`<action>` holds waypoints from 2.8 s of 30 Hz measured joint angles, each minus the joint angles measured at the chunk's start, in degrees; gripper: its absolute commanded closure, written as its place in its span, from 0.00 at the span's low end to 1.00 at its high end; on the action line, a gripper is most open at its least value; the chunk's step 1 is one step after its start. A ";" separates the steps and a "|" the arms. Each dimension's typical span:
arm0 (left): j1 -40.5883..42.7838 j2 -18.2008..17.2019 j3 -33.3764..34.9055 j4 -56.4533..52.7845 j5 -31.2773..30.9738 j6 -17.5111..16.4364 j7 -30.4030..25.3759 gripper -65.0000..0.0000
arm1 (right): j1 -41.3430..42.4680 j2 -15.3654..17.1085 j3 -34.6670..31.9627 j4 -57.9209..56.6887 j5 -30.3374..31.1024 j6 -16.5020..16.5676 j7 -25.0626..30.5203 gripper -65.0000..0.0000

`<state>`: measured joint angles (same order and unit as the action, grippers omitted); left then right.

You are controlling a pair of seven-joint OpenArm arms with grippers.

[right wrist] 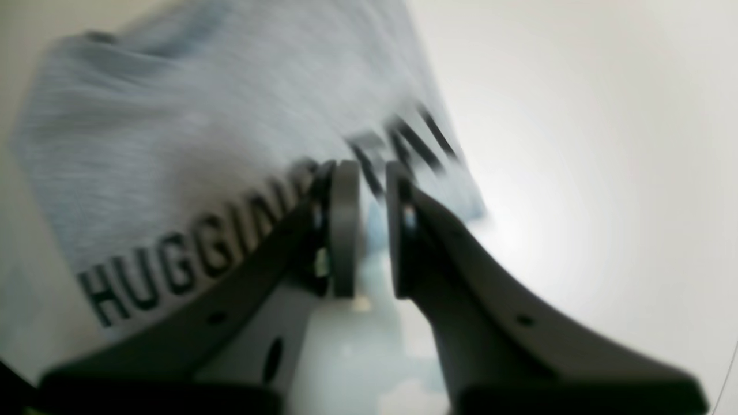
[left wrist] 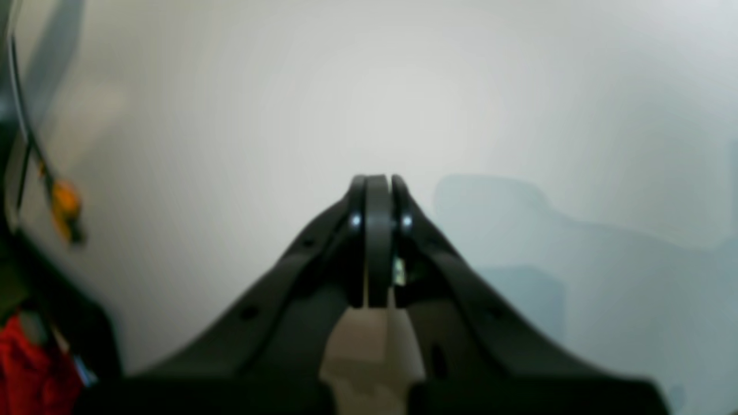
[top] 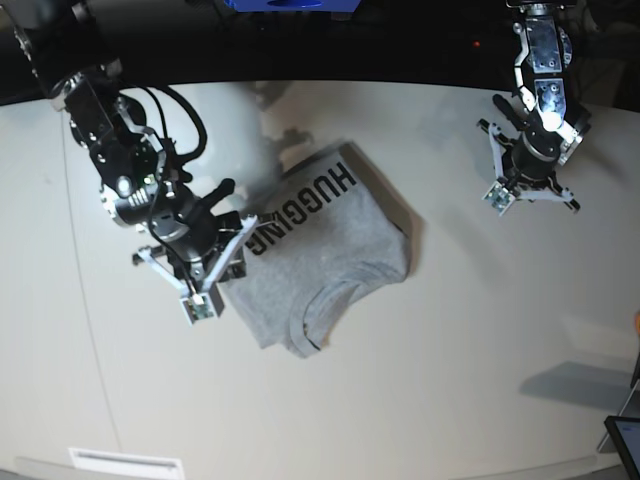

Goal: Fold the T-shirt properly
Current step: 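Drag the shirt's corner with the right gripper to straighten it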

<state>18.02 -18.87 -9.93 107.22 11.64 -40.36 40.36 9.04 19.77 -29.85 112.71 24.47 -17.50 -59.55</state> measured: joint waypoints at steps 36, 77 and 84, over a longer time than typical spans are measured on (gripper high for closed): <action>4.98 4.26 -5.40 0.17 -0.44 -0.17 -0.50 1.00 | 29.29 -15.04 -7.89 -58.05 -0.68 25.00 23.96 0.29; 4.90 5.35 -5.44 -0.04 -0.26 -0.20 -0.48 1.00 | 31.36 -17.42 -7.91 -70.10 -0.66 30.56 28.52 0.44; 4.98 5.38 -5.44 -0.04 -0.28 -0.20 -0.48 1.00 | 31.63 -17.44 -7.91 -71.91 -0.68 30.58 28.70 0.44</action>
<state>23.00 -13.50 -15.38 107.18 11.35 -40.56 39.88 40.66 2.33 -37.76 40.80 23.79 13.08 -30.85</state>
